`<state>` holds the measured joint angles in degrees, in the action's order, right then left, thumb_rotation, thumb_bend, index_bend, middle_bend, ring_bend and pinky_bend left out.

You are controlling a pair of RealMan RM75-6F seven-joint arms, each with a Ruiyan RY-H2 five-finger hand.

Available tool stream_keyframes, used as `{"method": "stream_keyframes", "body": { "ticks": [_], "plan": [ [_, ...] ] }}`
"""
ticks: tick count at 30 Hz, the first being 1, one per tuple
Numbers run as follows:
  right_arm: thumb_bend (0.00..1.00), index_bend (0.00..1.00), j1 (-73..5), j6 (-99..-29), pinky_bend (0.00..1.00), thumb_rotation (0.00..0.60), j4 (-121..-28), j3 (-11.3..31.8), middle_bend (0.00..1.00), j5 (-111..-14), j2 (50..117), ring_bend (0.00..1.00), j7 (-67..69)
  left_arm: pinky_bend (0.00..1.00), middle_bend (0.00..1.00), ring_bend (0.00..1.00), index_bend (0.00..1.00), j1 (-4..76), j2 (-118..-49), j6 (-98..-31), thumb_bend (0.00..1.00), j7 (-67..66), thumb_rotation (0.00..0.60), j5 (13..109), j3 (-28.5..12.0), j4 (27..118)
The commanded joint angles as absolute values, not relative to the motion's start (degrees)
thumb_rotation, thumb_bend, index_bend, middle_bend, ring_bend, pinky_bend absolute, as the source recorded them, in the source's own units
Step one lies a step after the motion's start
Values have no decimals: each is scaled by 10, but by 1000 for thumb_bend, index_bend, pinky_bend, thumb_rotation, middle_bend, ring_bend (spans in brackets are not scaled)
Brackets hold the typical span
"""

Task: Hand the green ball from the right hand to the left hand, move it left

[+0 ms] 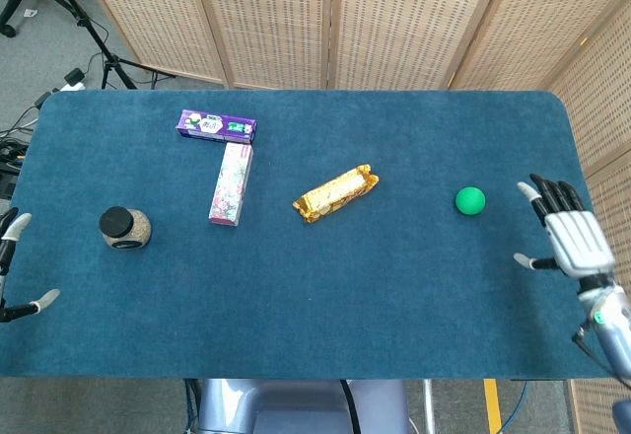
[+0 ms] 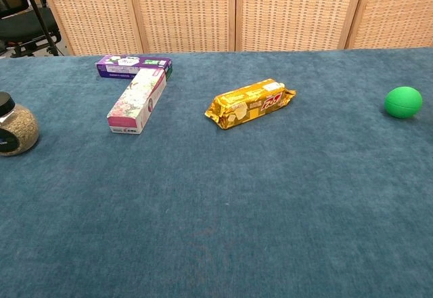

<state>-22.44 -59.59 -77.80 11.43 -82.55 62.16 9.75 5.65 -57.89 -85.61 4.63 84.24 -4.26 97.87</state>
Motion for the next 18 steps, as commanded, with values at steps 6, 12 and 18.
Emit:
{"method": "stream_keyframes", "body": {
  "ticks": [6, 12, 18],
  "plan": [
    [0, 0, -370, -387, 0, 600, -528, 128, 0, -743, 762, 0, 162, 0, 0, 0, 0, 70, -585, -831, 0, 16, 600, 793, -62, 987],
    [0, 54, -395, -359, 0, 600, -471, 117, 0, -745, 803, 0, 159, 0, 0, 0, 0, 75, -587, -819, 0, 8, 600, 778, -66, 988],
    [0, 96, -404, -350, 96, 600, -462, 107, 41, -750, 818, 0, 156, 0, 0, 0, 0, 79, -588, -810, 0, 5, 600, 768, -68, 986]
  ]
}}
